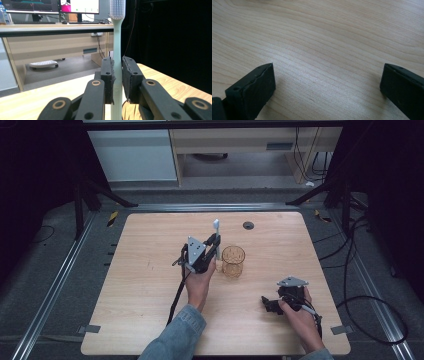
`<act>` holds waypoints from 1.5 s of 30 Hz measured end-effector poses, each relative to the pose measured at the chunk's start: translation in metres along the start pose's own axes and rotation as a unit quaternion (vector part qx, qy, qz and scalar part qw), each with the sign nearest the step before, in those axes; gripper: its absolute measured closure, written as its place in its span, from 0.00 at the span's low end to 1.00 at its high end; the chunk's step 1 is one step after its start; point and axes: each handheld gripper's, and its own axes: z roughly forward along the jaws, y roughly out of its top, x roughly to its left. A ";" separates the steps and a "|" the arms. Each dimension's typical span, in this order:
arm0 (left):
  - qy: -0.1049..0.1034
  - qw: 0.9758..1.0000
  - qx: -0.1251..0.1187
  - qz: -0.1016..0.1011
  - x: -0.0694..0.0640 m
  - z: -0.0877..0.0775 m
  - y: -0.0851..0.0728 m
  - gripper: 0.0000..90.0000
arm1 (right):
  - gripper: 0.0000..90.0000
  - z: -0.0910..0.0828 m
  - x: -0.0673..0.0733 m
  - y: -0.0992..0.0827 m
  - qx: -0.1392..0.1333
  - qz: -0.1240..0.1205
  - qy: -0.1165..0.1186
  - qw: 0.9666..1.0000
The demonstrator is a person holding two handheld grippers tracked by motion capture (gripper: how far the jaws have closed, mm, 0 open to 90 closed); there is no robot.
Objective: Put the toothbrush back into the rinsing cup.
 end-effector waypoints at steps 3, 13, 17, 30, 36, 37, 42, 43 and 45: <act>-0.001 1.000 0.003 -0.004 0.000 -0.001 -0.005 0.88 | 0.00 0.000 0.000 0.000 0.000 0.000 0.001 1.000; 0.001 1.000 0.014 -0.006 0.002 -0.003 -0.015 0.88 | 0.00 0.000 0.000 0.000 0.000 -0.001 0.001 1.000; 0.001 1.000 0.020 -0.007 0.001 -0.003 -0.019 0.88 | 0.00 0.000 0.000 0.000 0.000 0.000 0.001 1.000; 0.002 0.999 0.038 -0.005 0.000 -0.003 -0.028 0.88 | 0.00 0.000 0.000 0.000 0.000 0.000 0.001 1.000; -0.001 0.999 0.054 -0.003 -0.003 -0.003 -0.032 0.87 | 0.00 0.000 0.000 0.000 0.000 0.000 0.001 1.000; 0.001 0.998 0.057 0.001 -0.004 -0.003 -0.032 0.87 | 0.00 0.000 0.000 0.000 0.000 -0.001 0.000 1.000; 0.001 0.998 0.059 -0.003 -0.003 -0.004 -0.032 0.87 | 0.00 0.000 0.000 0.000 0.000 -0.001 0.000 1.000; 0.001 0.998 0.063 -0.004 -0.003 -0.004 -0.033 0.87 | 0.00 0.000 0.000 0.000 0.000 -0.001 0.001 1.000; 0.001 0.998 0.063 -0.006 -0.004 -0.003 -0.033 0.87 | 0.00 0.000 0.000 0.000 0.000 0.000 0.000 1.000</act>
